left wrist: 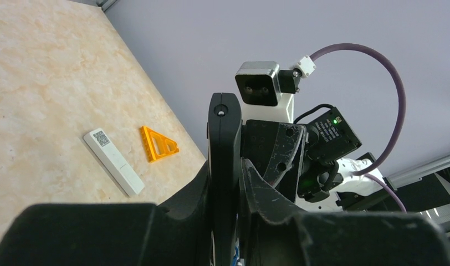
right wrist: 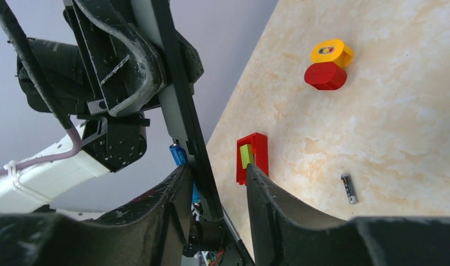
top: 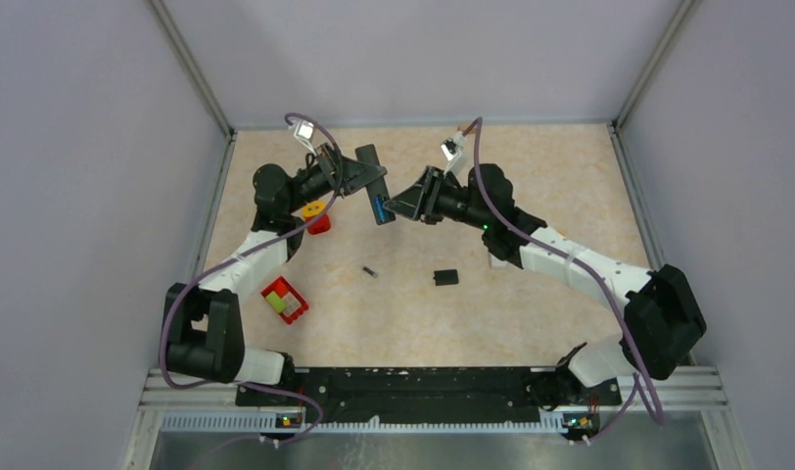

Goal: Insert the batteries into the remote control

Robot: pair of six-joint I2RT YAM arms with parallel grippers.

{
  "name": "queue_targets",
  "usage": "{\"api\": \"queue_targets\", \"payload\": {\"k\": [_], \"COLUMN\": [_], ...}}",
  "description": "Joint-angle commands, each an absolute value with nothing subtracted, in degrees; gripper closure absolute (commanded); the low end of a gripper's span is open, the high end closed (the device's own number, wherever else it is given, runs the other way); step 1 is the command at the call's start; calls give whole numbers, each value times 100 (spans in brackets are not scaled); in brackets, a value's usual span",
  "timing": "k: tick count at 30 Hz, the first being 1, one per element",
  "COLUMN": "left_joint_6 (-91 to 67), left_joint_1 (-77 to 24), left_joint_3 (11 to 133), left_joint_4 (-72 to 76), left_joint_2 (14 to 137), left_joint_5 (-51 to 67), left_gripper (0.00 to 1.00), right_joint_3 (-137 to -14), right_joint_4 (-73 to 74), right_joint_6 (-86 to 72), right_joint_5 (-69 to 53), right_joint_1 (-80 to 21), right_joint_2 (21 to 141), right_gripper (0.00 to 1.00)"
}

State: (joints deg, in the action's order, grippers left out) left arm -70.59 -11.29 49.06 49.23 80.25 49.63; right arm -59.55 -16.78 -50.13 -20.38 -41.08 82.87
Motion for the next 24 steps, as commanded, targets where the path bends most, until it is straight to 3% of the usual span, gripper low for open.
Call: {"api": "queue_targets", "payload": {"k": [1,3,8,10,24], "left_joint_6": [-7198,-7190,-7189,-7197,-7216], "left_joint_1": [-1087,-1075,-1072,-1072,-1077], "left_joint_3": [4967,4960,4936,4931,4879], "left_joint_4": [5468,5462,5462,5492,5535], "left_joint_2": [7637,7643,7694,7712,7645], "left_joint_5": [4940,4912,4871,4854,4887], "left_gripper": [100,100,100,100,100], "right_joint_3": [-5895,-5862,-5824,-5807,-6095], "right_joint_4": [-1103,-1127,-1513,-1830,-2706], "right_joint_6": [-5236,-5298,-5584,-5794,-6510], "right_joint_5": [-1407,-1364,-1594,-1787,-2473], "right_joint_1": [-3966,-3955,-3947,-3946,-3947], "right_joint_2": [7792,7623,7507,7633,8476], "right_gripper": [58,53,31,28,30]}}
